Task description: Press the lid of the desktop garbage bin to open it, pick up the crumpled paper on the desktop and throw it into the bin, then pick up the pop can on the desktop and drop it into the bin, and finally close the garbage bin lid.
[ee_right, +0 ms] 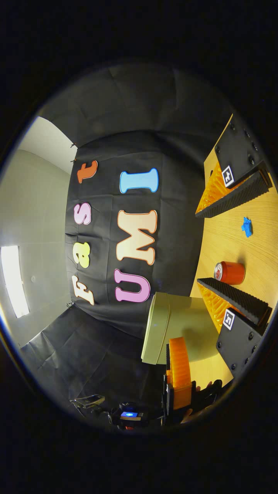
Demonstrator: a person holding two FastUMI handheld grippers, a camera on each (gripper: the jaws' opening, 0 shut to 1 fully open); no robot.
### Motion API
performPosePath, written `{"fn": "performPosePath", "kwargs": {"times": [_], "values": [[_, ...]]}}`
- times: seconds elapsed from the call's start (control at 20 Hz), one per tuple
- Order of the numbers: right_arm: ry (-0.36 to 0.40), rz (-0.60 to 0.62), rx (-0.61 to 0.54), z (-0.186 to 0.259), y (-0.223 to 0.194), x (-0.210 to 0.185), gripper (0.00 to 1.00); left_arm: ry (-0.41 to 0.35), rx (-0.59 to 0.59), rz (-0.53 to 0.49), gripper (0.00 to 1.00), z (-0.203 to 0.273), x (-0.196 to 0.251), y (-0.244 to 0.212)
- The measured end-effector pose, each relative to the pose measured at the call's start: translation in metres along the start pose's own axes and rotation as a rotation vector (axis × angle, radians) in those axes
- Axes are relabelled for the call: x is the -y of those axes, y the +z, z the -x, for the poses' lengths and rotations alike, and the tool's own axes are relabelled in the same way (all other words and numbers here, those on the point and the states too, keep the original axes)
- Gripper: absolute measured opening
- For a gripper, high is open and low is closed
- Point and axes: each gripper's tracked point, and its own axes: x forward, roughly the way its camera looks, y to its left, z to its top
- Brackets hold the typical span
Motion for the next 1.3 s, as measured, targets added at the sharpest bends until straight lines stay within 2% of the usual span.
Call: {"fn": "performPosePath", "kwargs": {"times": [0.25,0.45,0.5,0.7,0.75,0.8,1.05,1.3], "values": [[-0.006,-0.003,0.003,0.001,0.001,0.003,0.98,0.009,-0.006,-0.01,0.93,0.004,-0.002,0.0],[-0.002,-0.01,-0.003,0.0,0.0,0.002,0.98,-0.005,-0.009,-0.035,0.61,0.003,0.0,0.002],[-0.001,-0.008,-0.004,0.0,0.0,0.001,0.98,-0.005,-0.01,-0.041,0.58,0.004,0.0,0.003],[0.0,0.003,-0.009,-0.001,-0.002,0.0,0.98,0.021,-0.018,-0.07,0.07,0.004,-0.007,0.004],[0.001,0.002,-0.008,-0.001,-0.002,-0.001,0.98,0.008,-0.022,-0.073,0.01,0.004,-0.003,0.003],[0.002,0.002,-0.007,-0.002,-0.001,0.0,1.0,-0.004,-0.025,-0.076,0.0,0.004,0.0,0.002],[0.0,-0.019,-0.009,-0.002,-0.002,0.003,0.98,-0.007,-0.03,-0.097,0.0,0.01,0.003,0.009],[0.002,-0.04,-0.027,-0.004,-0.007,-0.001,0.98,0.042,0.007,-0.074,0.0,0.009,-0.016,0.049]]}}
